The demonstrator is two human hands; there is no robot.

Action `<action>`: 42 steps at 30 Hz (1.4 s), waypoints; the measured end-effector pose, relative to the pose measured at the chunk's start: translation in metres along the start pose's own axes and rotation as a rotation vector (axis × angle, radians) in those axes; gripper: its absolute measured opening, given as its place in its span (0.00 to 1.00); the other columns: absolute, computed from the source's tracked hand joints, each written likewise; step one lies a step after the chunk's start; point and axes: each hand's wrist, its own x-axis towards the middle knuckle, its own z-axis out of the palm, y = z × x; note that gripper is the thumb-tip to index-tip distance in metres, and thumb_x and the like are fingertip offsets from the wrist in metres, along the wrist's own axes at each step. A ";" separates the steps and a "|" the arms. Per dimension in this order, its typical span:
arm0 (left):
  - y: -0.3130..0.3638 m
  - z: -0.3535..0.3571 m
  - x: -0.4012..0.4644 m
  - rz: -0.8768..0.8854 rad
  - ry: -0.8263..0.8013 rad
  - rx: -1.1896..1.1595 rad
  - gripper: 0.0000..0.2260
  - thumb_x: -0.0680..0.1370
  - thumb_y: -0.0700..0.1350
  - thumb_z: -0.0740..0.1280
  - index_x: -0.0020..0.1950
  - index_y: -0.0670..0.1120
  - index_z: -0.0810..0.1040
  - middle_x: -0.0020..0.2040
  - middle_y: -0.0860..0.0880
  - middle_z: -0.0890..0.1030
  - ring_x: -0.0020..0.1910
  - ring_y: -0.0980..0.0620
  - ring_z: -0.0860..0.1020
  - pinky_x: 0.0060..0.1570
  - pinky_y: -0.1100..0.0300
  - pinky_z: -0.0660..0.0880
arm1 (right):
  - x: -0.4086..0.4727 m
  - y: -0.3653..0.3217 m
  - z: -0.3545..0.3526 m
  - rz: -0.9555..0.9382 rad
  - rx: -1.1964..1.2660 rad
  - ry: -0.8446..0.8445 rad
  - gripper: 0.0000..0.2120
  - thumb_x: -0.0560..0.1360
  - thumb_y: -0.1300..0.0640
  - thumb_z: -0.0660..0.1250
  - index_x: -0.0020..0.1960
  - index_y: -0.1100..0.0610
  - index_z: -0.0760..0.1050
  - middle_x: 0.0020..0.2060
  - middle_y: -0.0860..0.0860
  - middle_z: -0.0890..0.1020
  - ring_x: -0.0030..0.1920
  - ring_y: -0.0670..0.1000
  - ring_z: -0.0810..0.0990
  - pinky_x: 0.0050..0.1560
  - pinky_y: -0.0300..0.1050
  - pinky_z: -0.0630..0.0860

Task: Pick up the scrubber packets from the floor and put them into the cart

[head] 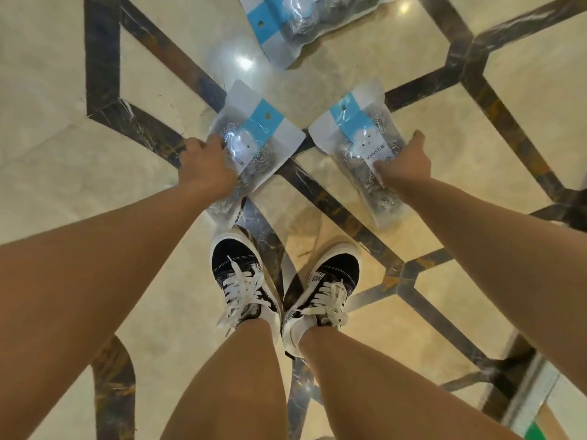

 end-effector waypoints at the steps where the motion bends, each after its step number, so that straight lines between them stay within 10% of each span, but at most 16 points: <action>1: -0.002 -0.001 0.007 -0.031 0.004 -0.010 0.25 0.80 0.46 0.67 0.75 0.43 0.64 0.72 0.35 0.65 0.71 0.32 0.67 0.68 0.41 0.69 | 0.006 0.004 -0.005 0.016 -0.087 -0.008 0.40 0.76 0.48 0.74 0.79 0.57 0.56 0.69 0.62 0.75 0.67 0.66 0.77 0.65 0.61 0.77; 5: -0.011 -0.004 0.026 -0.096 -0.096 -0.112 0.35 0.73 0.49 0.78 0.73 0.38 0.65 0.68 0.35 0.73 0.67 0.35 0.74 0.63 0.41 0.75 | 0.024 0.015 -0.012 0.007 -0.426 -0.022 0.42 0.71 0.32 0.73 0.72 0.59 0.65 0.69 0.64 0.70 0.72 0.66 0.67 0.67 0.59 0.70; 22: 0.025 -0.031 -0.045 -0.143 -0.083 -0.644 0.34 0.74 0.54 0.74 0.73 0.43 0.63 0.62 0.47 0.73 0.60 0.46 0.75 0.59 0.49 0.75 | -0.073 -0.008 0.030 0.086 0.518 -0.162 0.33 0.68 0.46 0.78 0.68 0.59 0.75 0.56 0.56 0.85 0.52 0.55 0.86 0.46 0.48 0.84; 33: 0.030 -0.159 -0.211 -0.158 -0.092 -0.948 0.45 0.61 0.65 0.75 0.71 0.44 0.70 0.61 0.46 0.80 0.58 0.46 0.82 0.59 0.45 0.79 | -0.223 -0.078 -0.134 -0.139 0.602 -0.142 0.09 0.76 0.45 0.75 0.54 0.47 0.81 0.44 0.42 0.87 0.41 0.40 0.87 0.40 0.36 0.82; 42: 0.044 -0.320 -0.398 -0.149 0.119 -1.234 0.35 0.68 0.60 0.78 0.70 0.46 0.73 0.61 0.49 0.83 0.56 0.52 0.83 0.59 0.50 0.80 | -0.396 -0.177 -0.298 -0.375 0.474 -0.137 0.23 0.73 0.39 0.76 0.59 0.54 0.84 0.47 0.47 0.88 0.43 0.39 0.87 0.44 0.34 0.81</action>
